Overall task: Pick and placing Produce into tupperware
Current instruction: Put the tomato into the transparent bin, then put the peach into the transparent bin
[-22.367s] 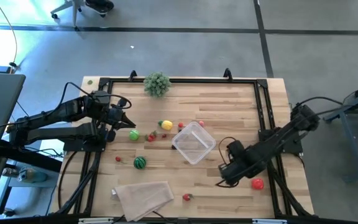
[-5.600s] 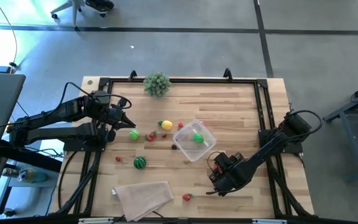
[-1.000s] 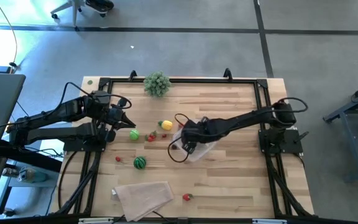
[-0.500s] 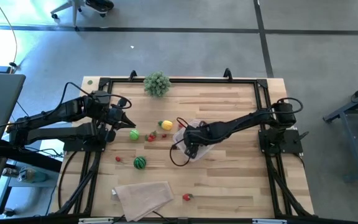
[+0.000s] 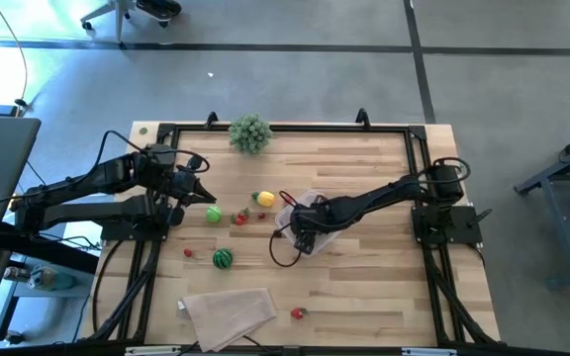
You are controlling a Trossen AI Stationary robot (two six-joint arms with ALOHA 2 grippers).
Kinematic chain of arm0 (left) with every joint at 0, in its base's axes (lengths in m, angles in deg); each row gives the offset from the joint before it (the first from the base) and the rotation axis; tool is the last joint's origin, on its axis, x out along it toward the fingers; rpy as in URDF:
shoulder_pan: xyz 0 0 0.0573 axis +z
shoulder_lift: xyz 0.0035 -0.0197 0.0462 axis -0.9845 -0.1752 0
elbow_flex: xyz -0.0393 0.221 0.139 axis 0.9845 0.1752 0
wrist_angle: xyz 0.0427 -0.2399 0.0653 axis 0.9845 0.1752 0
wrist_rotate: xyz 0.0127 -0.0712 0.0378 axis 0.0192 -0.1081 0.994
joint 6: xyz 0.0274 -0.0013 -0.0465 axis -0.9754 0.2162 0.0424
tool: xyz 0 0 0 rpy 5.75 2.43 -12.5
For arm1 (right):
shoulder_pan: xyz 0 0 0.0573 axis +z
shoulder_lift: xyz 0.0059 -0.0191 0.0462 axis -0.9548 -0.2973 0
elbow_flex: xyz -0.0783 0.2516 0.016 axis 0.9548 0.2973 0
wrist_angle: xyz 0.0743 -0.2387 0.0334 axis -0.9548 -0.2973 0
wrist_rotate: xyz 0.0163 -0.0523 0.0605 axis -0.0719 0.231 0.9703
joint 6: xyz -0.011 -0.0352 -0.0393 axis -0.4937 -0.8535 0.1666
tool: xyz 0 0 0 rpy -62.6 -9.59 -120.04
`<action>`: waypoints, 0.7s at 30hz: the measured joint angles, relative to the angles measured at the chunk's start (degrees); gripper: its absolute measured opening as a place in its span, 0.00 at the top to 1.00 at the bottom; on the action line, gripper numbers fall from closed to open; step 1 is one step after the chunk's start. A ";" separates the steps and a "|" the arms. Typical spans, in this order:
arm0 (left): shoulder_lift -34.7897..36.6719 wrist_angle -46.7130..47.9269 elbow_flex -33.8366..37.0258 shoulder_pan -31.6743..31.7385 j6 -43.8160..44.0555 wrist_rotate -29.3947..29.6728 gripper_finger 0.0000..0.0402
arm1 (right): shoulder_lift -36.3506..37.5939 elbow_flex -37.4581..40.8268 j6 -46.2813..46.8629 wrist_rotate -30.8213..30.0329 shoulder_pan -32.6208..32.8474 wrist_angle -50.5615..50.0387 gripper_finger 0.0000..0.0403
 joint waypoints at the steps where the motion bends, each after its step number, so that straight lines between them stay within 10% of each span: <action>1: 0.00 0.00 0.00 0.00 -0.02 0.00 0.96 | -0.04 0.00 -0.03 -0.06 0.00 0.39 0.31; 21: 0.00 -0.02 0.00 0.00 -0.02 0.02 0.96 | 3.05 0.00 -0.35 -2.60 0.00 0.74 0.10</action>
